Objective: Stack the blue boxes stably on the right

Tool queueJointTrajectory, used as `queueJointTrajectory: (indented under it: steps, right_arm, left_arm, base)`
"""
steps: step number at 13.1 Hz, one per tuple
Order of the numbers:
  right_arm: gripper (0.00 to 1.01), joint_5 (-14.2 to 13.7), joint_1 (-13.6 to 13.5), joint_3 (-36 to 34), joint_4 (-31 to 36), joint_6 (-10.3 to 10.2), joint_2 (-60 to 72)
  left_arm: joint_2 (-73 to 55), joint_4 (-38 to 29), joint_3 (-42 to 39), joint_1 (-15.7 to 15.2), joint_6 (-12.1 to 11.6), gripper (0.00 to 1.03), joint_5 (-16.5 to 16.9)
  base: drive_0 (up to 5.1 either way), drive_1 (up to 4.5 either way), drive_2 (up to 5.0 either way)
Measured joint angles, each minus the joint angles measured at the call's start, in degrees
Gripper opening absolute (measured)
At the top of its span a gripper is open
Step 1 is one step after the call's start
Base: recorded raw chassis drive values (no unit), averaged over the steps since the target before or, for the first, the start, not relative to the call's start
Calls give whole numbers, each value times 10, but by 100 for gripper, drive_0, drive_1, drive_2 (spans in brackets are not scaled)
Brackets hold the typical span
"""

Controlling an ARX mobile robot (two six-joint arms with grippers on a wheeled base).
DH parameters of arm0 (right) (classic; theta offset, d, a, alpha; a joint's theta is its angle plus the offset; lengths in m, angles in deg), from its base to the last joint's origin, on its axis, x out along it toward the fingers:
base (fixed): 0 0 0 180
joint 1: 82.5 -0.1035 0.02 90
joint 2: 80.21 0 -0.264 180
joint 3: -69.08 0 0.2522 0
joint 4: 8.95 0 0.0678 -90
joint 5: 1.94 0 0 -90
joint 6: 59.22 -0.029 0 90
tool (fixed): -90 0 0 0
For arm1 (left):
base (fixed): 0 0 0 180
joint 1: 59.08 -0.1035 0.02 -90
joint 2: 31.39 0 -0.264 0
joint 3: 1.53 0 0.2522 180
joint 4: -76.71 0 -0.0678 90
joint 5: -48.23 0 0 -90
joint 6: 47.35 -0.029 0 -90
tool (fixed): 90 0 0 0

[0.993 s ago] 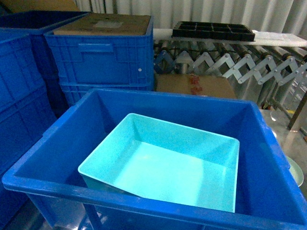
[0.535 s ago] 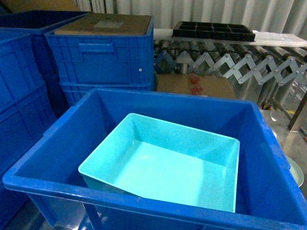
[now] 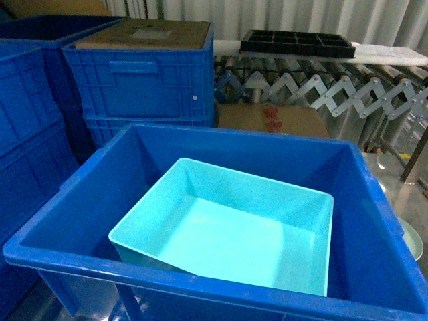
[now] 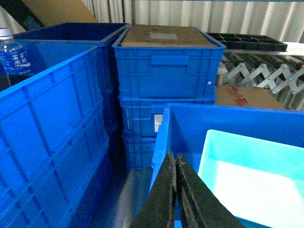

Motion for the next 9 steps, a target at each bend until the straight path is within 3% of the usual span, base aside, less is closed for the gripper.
queueJointTrajectory:
  steps: [4,9]
  right_arm:
    - [2,0,0,0,-95,0,-101]
    - [2,0,0,0,-164,0,-171]
  left_arm:
    - [105,96,0,0,0,2,0]
    - [180,170,0,0,0,2,0]
  base:
    - [0,0,0]
    - [0,0,0]
